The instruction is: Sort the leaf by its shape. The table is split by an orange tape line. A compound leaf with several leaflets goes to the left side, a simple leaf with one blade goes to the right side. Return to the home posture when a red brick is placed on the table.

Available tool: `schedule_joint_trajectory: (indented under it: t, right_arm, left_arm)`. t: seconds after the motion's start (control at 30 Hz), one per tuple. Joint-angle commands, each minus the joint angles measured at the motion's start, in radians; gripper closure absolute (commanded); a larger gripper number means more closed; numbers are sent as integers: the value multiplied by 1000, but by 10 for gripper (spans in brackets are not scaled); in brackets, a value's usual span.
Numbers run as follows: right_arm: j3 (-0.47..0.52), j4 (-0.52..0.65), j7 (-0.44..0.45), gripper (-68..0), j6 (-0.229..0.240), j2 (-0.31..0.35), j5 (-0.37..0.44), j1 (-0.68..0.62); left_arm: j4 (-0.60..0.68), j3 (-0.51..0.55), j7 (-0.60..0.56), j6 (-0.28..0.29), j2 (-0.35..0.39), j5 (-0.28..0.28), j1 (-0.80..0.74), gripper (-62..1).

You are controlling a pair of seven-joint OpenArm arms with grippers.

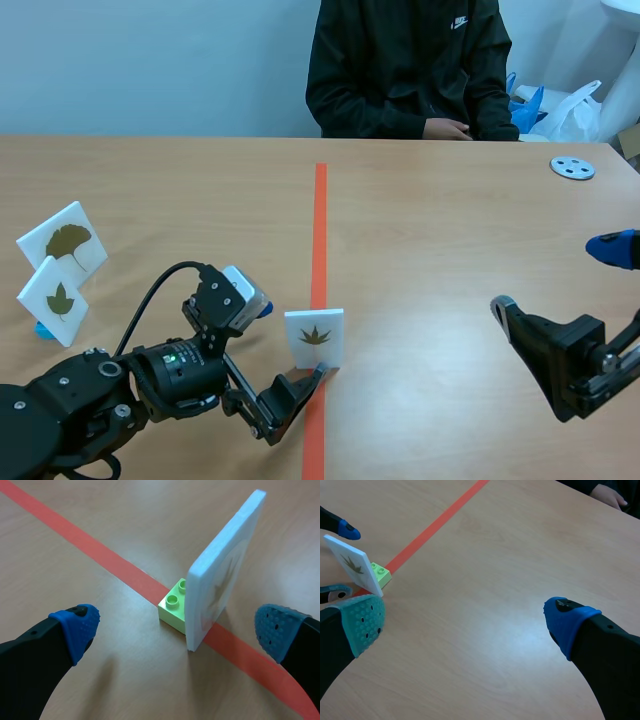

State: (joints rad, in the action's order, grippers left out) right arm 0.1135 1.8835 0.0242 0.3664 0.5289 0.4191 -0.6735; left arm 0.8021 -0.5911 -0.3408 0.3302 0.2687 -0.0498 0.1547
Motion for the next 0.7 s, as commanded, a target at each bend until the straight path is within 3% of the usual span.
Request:
schedule_joint_trajectory:
  t: [0.0, 0.5, 0.67]
  right_arm:
    - [11, 5, 14, -679, 0, 10, 11, 14]
    - [11, 5, 7, -679, 0, 8, 11, 14]
    - [11, 5, 3, -679, 0, 8, 11, 14]
  left_arm:
    - [20, -13, -37, 0, -8, -9, 1, -623]
    - [20, -62, -82, 1, -8, -10, 3, -623]
    - [20, -62, -82, 2, -8, -10, 3, -443]
